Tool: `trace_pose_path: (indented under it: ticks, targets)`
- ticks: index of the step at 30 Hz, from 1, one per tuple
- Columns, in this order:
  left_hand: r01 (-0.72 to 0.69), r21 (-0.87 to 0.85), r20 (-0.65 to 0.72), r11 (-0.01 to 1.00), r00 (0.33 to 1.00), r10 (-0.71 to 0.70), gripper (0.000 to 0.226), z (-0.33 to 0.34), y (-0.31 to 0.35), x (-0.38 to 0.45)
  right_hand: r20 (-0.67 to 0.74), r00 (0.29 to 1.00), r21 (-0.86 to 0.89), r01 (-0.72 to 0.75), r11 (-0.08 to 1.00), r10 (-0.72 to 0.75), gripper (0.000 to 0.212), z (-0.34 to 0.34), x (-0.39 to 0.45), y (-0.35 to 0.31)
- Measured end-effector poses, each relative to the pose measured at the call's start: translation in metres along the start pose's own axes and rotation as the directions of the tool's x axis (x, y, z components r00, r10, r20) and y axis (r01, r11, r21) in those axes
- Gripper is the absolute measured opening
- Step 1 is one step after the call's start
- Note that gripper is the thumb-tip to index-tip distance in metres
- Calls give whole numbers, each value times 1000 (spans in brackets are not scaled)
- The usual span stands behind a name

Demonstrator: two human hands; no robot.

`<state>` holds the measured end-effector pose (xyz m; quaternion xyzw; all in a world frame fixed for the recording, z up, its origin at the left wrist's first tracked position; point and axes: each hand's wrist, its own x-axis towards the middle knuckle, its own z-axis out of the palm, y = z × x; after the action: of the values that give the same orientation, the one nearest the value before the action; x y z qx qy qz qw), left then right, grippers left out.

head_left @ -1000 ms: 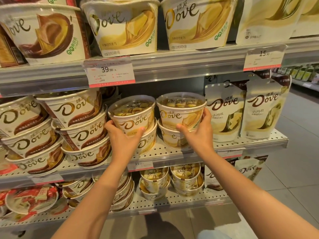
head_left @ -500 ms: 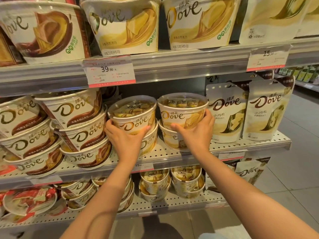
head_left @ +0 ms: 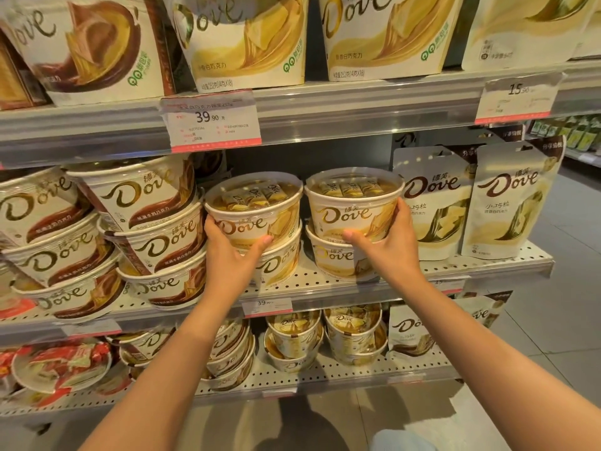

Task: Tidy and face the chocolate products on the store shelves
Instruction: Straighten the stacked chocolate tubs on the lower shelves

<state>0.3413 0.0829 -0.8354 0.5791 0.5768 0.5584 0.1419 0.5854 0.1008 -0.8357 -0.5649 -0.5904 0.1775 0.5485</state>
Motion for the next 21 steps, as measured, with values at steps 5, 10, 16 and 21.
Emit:
trace_pose_path:
  ticks: [5,10,16,21]
  targets:
    - [84,70,-83,994,993,-78,125,11,8,-1,-21,1000,13,4,1000,-4,108,5,-4,0]
    - [124,33,-169,992,979,-117,131,18,14,4,-8,998,81,-64,995,65,109,4,-3,0]
    - [101,16,-150,995,984,-97,122,18,9,0,-65,995,-33,-75,997,72,116,5,-4,-1]
    - [44,16,-170,999,985,-41,113,22,6,-16,-60,996,-12,-71,997,70,118,3,-17,5]
